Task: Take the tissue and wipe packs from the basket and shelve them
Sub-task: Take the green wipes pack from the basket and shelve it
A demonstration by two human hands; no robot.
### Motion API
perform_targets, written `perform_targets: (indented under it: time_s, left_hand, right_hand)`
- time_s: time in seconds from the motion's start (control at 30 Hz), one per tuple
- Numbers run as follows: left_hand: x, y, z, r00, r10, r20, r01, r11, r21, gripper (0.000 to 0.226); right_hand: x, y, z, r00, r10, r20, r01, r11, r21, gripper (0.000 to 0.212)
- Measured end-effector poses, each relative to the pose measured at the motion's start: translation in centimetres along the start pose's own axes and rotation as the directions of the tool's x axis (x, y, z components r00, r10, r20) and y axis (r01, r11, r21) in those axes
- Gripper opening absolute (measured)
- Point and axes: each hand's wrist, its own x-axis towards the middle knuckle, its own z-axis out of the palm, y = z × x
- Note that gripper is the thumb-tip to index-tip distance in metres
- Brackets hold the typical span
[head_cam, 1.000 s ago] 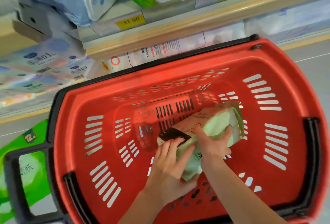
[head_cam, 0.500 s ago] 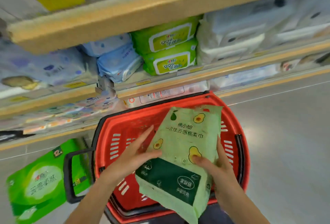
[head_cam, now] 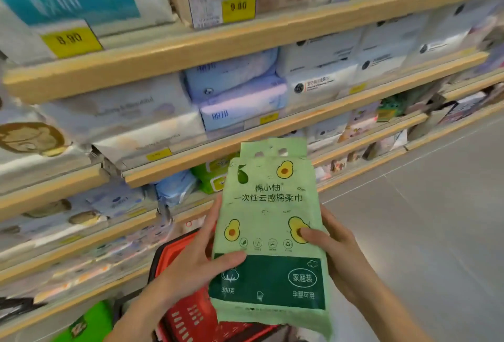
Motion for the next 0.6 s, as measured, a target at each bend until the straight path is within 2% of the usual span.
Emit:
perform_targets:
  time_s: [0.1,0.2,0.4,0.6]
  left_hand:
    - [-2.2,5.4,-0.9,0.994,0.111,-0.014,-0.111,0.993,0.043,0.099]
    - [-4.5,11.3,-1.9,0.975,0.220,-0.026,-0.218,0.975,0.049,0.106]
    - [-8.1,24.4,-2.4,0.890,0.455,-0.023,-0.446,0.881,0.159,0.105]
    - [-9.8,35.9,0.6,0.775,0.632,-0.005,-0.612,0.753,0.240,0.109]
  right_hand:
    - [-3.4,-4.4,2.3,0.995,-0.098,0.002,0.098,0.994,-0.040,0.069]
    - [-6.6,-9.3,4.8,0.969,-0.247,-0.017,0.241,0.954,-0.176,0.050]
    - [-14.3,-20.2,8.3,0.878,-0.472,0.081,0.459,0.779,-0.427,0.054]
    - [-20.6,-30.3,7.7,0.750,-0.636,0.182,0.632,0.609,-0.478,0.051]
